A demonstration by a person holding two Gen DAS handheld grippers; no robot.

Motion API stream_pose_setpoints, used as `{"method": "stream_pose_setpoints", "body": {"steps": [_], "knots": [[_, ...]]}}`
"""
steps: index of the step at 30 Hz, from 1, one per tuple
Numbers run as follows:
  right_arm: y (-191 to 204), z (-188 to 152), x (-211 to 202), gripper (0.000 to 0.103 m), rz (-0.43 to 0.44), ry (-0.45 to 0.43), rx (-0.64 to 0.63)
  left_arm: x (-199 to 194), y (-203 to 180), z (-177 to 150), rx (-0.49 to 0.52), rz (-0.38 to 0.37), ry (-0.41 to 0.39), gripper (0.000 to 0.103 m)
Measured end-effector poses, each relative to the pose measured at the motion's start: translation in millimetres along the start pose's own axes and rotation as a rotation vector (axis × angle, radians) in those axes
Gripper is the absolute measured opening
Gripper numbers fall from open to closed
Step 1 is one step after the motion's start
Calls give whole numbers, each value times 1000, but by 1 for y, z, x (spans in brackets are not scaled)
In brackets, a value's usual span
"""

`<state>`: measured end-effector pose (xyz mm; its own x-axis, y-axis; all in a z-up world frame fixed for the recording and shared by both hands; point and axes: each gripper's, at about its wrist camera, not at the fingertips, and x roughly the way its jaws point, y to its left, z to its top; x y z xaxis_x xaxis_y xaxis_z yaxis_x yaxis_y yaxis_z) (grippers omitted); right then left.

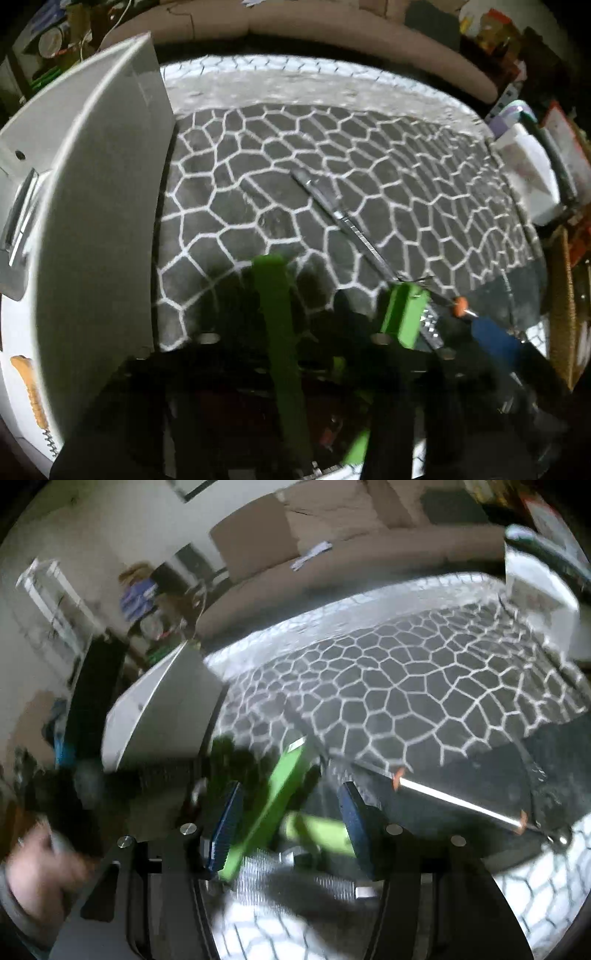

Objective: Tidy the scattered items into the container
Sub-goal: 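Lift the green tongs with the left gripper toward the white tray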

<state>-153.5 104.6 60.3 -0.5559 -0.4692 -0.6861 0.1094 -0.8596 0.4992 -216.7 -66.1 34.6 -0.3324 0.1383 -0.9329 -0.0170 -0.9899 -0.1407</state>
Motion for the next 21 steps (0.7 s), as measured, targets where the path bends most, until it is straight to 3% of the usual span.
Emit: {"method": "stream_pose_setpoints", "body": {"steps": [4,7,9,10,16,21], "knots": [[-18,16,27,58,82,65,157,14,3,-3,-2,-8,24,20],[-13,19,43,57,76,116,151,18,2,-5,11,10,25,16],[-11,17,54,43,90,145,150,18,1,-5,24,7,26,16],[-11,15,57,29,110,154,158,18,0,-5,28,-2,32,15],[-6,13,43,25,192,102,191,-5,-5,-9,27,-74,13,14],[18,18,2,25,219,38,110,-51,-19,-19,82,-118,-40,14]]}}
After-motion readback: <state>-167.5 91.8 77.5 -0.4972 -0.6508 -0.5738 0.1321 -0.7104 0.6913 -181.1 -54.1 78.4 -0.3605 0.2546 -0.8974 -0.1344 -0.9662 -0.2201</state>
